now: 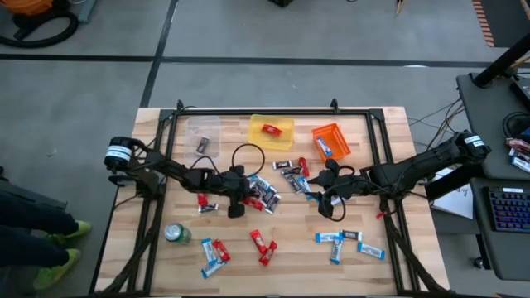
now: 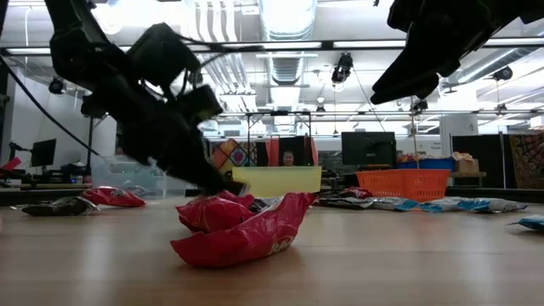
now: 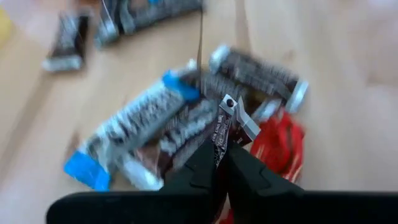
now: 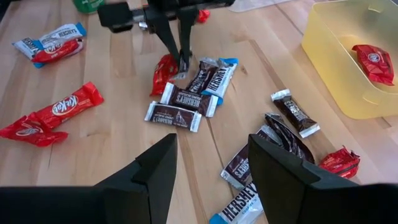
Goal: Sort candy
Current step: Put the brown chocolate bar into the transparent bin
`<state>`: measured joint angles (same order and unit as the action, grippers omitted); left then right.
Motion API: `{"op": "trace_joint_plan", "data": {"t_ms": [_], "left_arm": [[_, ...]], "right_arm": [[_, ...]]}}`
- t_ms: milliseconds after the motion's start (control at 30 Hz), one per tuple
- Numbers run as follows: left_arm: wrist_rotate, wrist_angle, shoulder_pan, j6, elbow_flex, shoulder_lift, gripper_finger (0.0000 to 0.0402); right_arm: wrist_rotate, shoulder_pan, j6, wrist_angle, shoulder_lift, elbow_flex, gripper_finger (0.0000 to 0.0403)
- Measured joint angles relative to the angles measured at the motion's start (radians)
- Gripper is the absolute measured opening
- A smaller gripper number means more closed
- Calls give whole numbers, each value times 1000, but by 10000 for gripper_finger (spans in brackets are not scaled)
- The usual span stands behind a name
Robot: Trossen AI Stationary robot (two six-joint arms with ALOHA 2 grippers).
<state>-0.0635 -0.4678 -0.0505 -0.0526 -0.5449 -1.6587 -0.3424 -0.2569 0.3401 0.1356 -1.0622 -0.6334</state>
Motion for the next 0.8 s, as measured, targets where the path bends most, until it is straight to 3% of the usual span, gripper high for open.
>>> {"op": "trace_joint_plan", "data": {"t_ms": [267, 367, 433, 500, 567, 600, 633, 700, 800], "left_arm": [[-14, 56, 0, -4, 0, 162, 1], [-136, 180, -1, -22, -5, 284, 0], [-297, 351, 3, -53, -31, 374, 0], [-557, 577, 8, -133, -71, 453, 0], [-850, 854, 18, -303, -119, 515, 0], [-942, 994, 29, -403, -142, 539, 0], [-987, 1135, 43, -505, -168, 562, 0], [-968, 1329, 87, -669, -203, 592, 0], [-882, 1431, 173, -757, -212, 616, 0]], "right_arm": [[0, 0, 0, -2, 0, 0, 183], [0, 0, 1, -8, 0, 0, 183], [0, 0, 1, -18, 0, 0, 183], [0, 0, 1, -26, 0, 0, 183], [0, 0, 1, -32, 0, 0, 183], [0, 0, 1, -41, 0, 0, 183], [0, 0, 1, -48, 0, 0, 183], [0, 0, 1, -46, 0, 0, 183], [-6, 0, -1, -47, 0, 0, 183]]}}
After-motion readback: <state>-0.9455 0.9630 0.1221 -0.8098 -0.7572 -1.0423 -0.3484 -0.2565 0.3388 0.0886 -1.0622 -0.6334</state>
